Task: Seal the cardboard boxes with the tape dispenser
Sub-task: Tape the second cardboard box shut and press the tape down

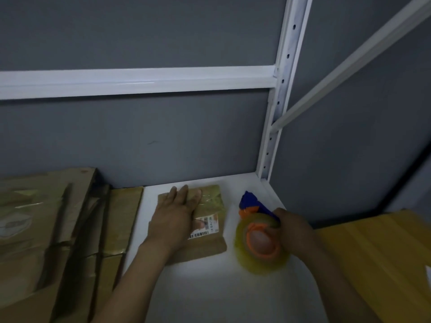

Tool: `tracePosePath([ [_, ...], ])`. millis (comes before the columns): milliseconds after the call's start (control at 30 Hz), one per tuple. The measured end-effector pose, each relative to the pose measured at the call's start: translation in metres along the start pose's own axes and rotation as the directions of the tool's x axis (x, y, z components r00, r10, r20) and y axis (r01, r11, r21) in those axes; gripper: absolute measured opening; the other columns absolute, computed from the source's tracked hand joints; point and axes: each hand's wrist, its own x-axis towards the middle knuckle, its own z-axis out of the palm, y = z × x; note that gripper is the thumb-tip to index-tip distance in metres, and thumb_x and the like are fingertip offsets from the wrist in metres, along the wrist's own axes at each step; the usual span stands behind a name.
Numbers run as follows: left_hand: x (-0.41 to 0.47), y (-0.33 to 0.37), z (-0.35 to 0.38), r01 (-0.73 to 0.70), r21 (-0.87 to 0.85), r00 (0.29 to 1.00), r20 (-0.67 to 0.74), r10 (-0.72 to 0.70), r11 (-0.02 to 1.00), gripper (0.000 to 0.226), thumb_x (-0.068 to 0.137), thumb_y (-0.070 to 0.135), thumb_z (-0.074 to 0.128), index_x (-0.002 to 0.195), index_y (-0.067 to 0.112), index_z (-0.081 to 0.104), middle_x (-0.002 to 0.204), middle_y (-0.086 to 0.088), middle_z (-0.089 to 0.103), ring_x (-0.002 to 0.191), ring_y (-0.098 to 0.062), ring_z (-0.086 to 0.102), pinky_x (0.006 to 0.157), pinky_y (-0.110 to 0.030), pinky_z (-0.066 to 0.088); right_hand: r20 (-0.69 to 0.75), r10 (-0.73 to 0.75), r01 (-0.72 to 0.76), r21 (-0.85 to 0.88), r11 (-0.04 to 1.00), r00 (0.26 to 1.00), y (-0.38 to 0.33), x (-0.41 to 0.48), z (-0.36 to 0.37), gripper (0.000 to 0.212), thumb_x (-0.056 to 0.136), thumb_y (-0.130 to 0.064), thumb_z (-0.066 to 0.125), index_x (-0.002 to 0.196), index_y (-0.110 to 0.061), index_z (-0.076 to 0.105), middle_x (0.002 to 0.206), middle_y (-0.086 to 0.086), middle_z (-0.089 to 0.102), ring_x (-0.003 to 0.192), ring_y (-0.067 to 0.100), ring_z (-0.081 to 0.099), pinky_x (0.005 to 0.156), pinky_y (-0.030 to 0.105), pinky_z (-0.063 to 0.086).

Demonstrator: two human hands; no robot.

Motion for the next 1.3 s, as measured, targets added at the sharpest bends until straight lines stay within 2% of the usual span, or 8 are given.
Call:
tracePosePath([
  [300,-0.009,-0.014,-0.007,-0.080,-0.107,0.997,-0.014,0.079,0.991,0.078,0.092,0.052,0.054,0.153,0.037,0.008,0.157,0.006,-0.016,0.149,-0.020,-0.010,0.117,-0.028,-0.005,-0.335,-0.178,0.222,0.097,0.970,0.925,-0.057,-0.005,-0.049,0.037,0.090,-0.042,0.059,0.112,-0.020,0.039,0.081,-0.010,0.050,0.066,0.008,0.051,0.050,0.018,0.032],
  [467,-0.008,-0.017,-0.011,-0.107,-0.282,0.994,-0.015,0.107,0.954,0.109,0.056,0.100,0.011,0.149,0.043,0.024,0.152,0.015,-0.008,0.144,-0.009,-0.012,0.114,-0.025,-0.007,-0.506,-0.402,0.422,-0.081,0.903,0.763,-0.083,0.016,-0.050,0.055,0.086,-0.051,0.051,0.124,-0.011,0.050,0.093,0.009,0.068,0.071,0.028,0.066,0.046,0.019,0.031],
  [533,-0.008,-0.016,-0.017,-0.091,-0.531,0.996,-0.055,0.074,0.842,0.099,0.061,0.098,0.010,0.134,0.046,0.052,0.151,0.018,0.030,0.146,-0.007,0.009,0.120,-0.026,0.007,-0.505,-0.443,0.434,-0.143,0.890,0.741,-0.091,0.024,-0.048,0.055,0.087,-0.050,0.051,0.125,-0.011,0.052,0.095,0.007,0.069,0.071,0.025,0.066,0.047,0.015,0.027],
  [600,-0.010,-0.010,-0.033,-0.027,-0.778,0.985,-0.127,-0.115,0.627,0.067,0.083,0.079,0.026,0.104,0.034,0.070,0.114,0.015,0.067,0.122,-0.013,0.054,0.099,-0.021,0.041,-0.481,-0.413,0.402,-0.132,0.906,0.773,-0.093,0.029,-0.048,0.053,0.087,-0.051,0.054,0.127,-0.015,0.049,0.096,0.004,0.069,0.066,0.016,0.060,0.049,0.016,0.027],
  [700,-0.007,-0.002,-0.064,0.066,-0.980,0.956,0.008,-0.292,0.188,0.062,0.094,0.063,0.026,0.098,0.023,0.073,0.092,0.005,0.074,0.094,-0.012,0.068,0.084,-0.027,0.049,-0.478,-0.416,0.425,-0.096,0.900,0.774,-0.092,0.032,-0.047,0.048,0.086,-0.046,0.060,0.120,-0.014,0.051,0.088,-0.001,0.067,0.049,-0.002,0.039,0.042,0.012,0.025],
  [833,0.006,0.008,-0.097,0.093,-0.992,0.965,0.112,-0.236,-0.090,0.048,0.093,0.057,0.044,0.092,0.019,0.073,0.087,0.001,0.076,0.087,-0.013,0.070,0.088,-0.031,0.047,-0.432,-0.432,0.467,-0.026,0.884,0.792,-0.093,0.033,-0.049,0.038,0.086,-0.041,0.064,0.113,-0.018,0.049,0.089,-0.016,0.048,0.057,-0.010,0.038,0.059,0.006,0.040],
  [1133,0.023,0.014,-0.108,0.143,-0.914,0.956,0.227,-0.184,-0.380,0.031,0.092,0.011,0.054,0.062,0.015,0.059,0.060,-0.001,0.056,0.065,-0.017,0.058,0.073,-0.033,0.046,-0.261,-0.536,0.596,0.337,0.729,0.803,-0.089,0.049,-0.057,0.055,0.079,-0.019,0.073,0.111,-0.051,0.042,0.127,-0.028,0.046,0.109,-0.006,0.052,0.081,0.014,0.050],
  [1300,0.021,0.006,-0.108,0.101,-0.965,0.949,0.166,-0.268,-0.243,0.034,0.090,0.008,0.062,0.057,0.012,0.057,0.056,-0.004,0.054,0.059,-0.015,0.057,0.062,-0.026,0.047,-0.157,-0.643,0.662,0.150,0.735,0.750,-0.092,0.052,-0.065,0.088,0.079,-0.014,0.063,0.134,-0.068,0.021,0.123,-0.026,0.043,0.108,-0.006,0.045,0.081,0.005,0.040],
])
